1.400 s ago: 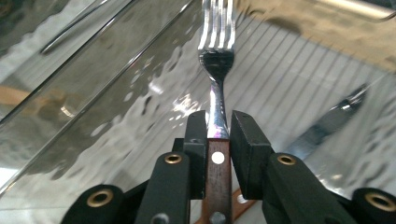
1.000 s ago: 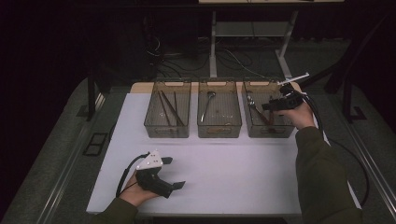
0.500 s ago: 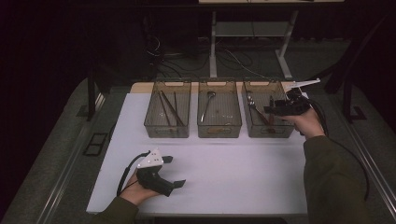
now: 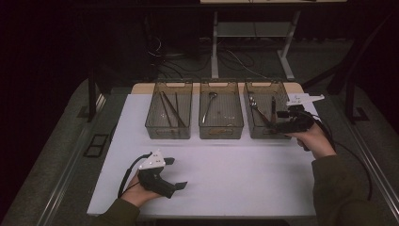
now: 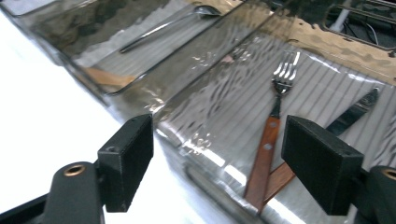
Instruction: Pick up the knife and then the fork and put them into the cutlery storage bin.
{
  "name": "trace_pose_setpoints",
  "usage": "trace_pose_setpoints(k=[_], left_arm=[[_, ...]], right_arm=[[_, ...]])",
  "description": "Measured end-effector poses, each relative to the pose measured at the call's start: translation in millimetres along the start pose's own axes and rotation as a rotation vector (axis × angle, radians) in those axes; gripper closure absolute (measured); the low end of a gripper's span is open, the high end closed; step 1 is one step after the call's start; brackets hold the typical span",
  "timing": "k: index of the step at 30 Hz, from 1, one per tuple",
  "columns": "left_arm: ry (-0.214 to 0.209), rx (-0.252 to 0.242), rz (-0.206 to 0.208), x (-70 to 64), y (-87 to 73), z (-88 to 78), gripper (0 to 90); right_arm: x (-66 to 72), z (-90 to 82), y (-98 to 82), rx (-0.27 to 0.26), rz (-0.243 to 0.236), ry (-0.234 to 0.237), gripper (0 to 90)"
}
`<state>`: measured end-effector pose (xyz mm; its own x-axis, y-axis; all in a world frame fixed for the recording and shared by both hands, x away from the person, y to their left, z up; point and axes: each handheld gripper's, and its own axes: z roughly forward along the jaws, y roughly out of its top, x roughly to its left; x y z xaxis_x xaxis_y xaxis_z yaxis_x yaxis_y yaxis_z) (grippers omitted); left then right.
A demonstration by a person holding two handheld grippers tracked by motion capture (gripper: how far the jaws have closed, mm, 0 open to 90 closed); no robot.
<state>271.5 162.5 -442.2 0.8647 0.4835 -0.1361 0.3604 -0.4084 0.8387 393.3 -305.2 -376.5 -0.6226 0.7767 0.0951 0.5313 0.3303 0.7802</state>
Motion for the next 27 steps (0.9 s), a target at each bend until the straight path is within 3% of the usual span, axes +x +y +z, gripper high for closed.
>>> trace_pose_setpoints(k=[5, 12, 22, 27], left_arm=[[0.001, -0.005, -0.004, 0.1, -0.3, -0.1, 0.6], [0.001, -0.007, -0.005, -0.3, -0.6, -0.6, 0.7], [0.003, -0.004, -0.002, -1.0, -0.8, -1.9, 0.6], [0.006, -0.011, -0.002, -1.0, -1.2, -3.1, 0.6]], right_arm=[[15.5, -8.4, -12.4, -0.033, -0.014, 0.039, 20.5], [37.7, -16.8, -26.2, -0.068, -0.042, 0.047, 18.8], [64.7, -19.3, -53.8, -0.069, -0.057, 0.084, 17.2], [75.2, -16.5, -70.9, -0.058, -0.067, 0.076, 17.1]])
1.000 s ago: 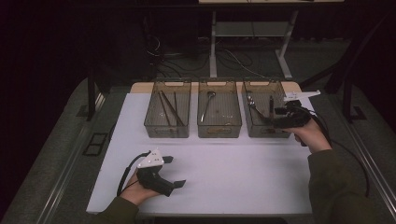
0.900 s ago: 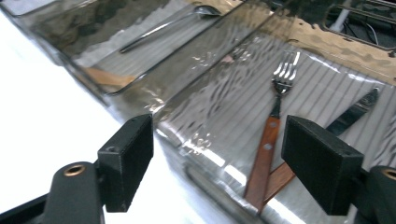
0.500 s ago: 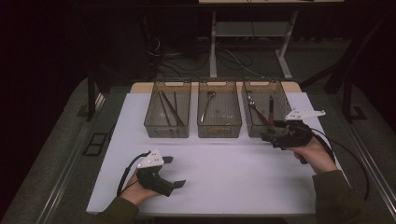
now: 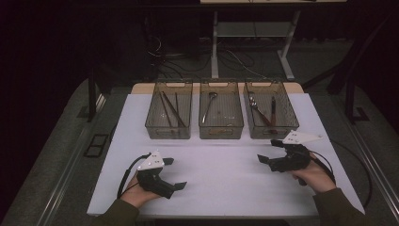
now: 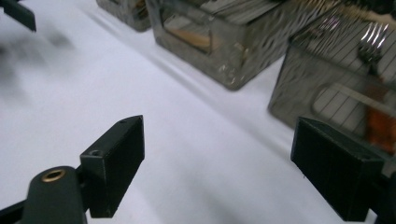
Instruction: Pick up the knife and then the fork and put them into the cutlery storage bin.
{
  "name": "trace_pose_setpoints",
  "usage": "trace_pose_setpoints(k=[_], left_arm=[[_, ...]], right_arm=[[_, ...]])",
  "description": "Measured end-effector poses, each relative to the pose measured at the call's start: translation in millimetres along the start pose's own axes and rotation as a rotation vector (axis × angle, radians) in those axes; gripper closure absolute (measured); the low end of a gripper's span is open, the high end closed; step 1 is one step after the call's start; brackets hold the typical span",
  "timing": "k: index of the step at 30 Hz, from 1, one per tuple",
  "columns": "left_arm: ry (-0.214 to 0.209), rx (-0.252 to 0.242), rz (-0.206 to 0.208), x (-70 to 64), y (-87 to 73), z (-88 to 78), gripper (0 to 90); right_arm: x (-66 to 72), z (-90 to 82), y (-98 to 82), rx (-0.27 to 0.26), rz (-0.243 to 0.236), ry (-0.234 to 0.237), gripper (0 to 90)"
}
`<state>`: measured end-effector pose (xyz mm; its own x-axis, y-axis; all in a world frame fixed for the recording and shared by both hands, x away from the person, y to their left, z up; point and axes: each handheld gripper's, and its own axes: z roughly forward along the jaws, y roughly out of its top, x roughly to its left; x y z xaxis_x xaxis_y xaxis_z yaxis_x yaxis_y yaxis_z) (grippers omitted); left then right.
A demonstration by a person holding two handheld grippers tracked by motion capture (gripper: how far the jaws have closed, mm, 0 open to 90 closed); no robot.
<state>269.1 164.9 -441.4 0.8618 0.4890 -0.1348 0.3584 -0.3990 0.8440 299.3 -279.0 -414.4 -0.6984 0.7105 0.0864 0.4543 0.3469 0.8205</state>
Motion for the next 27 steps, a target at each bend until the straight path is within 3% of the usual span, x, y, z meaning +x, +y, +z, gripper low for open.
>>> trace_pose_setpoints(k=[3, 15, 19, 27], left_arm=[[0.002, 0.001, 0.003, -0.4, 0.3, -1.2, 0.6], [0.008, -0.003, 0.003, -1.1, 0.4, -1.7, 0.7], [0.010, 0.000, 0.007, -1.6, 0.8, -2.3, 0.8], [0.010, 0.000, 0.008, -1.9, 0.9, -2.5, 0.8]], right_arm=[[6.6, 0.8, -7.6, 0.001, 0.000, 0.021, 17.0], [28.0, -3.6, -33.3, 0.011, -0.014, 0.028, 17.0], [29.6, -5.7, -37.9, 0.015, -0.026, 0.031, 17.0], [23.4, -7.4, -40.8, 0.007, 0.005, 0.030, 17.0]])
